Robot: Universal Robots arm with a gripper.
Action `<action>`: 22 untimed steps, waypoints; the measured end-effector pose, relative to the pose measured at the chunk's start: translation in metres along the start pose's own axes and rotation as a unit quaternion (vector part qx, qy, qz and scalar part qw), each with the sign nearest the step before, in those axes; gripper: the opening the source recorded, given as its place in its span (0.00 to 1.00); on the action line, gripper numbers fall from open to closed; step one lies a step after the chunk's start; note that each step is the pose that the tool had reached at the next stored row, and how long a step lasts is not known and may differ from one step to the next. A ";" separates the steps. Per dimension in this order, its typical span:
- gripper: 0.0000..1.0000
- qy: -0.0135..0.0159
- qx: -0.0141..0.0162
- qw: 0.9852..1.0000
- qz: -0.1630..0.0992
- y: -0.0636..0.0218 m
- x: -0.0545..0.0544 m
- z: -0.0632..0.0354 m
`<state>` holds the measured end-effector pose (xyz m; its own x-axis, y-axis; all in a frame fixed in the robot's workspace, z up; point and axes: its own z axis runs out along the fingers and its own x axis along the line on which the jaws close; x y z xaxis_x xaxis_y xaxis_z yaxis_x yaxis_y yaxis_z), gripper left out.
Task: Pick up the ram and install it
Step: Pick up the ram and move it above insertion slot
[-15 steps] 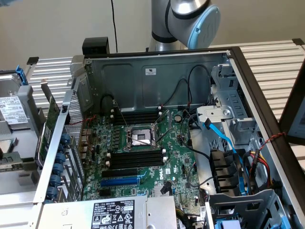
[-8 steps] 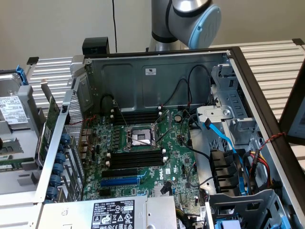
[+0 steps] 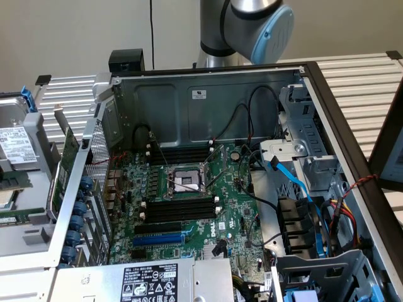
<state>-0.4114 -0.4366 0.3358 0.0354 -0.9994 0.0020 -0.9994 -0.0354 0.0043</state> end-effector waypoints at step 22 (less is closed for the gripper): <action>0.13 -0.015 -0.001 1.000 -0.002 -0.0788 0.023 -0.0842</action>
<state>-0.3315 -0.4569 0.4197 0.0388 -0.9989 -0.0276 -0.9992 -0.0390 0.0065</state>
